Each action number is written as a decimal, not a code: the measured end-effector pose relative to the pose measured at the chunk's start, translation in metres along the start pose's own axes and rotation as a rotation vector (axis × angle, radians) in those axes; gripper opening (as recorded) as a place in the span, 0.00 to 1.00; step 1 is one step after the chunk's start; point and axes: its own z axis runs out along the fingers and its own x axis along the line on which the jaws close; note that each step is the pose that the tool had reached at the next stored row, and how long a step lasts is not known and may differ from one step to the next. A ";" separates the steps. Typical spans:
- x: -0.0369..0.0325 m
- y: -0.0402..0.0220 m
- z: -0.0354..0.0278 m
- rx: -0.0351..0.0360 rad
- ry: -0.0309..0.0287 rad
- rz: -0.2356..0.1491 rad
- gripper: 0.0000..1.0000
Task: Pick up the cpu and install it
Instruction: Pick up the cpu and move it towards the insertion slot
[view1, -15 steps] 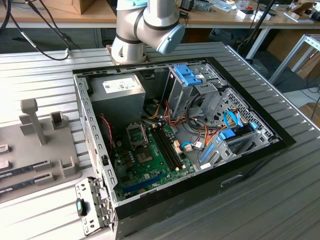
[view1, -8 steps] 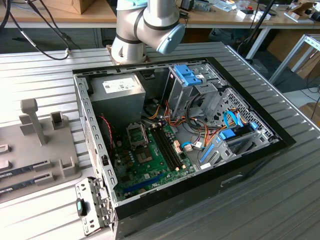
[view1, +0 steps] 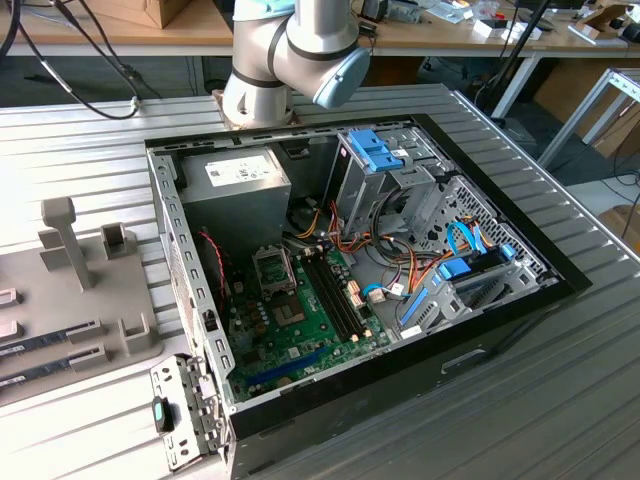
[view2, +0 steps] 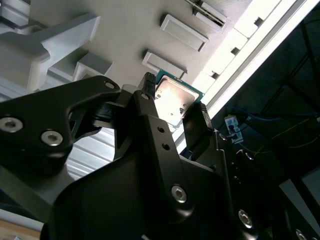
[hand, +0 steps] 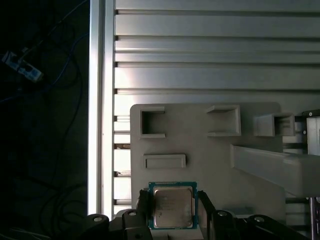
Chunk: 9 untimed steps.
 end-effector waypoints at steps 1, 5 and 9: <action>0.0000 0.0000 -0.0003 -0.0001 0.0000 0.000 0.47; 0.0000 0.0001 -0.0012 -0.0007 0.0001 0.000 0.47; -0.0001 0.0001 -0.0025 -0.0024 -0.0001 0.000 0.47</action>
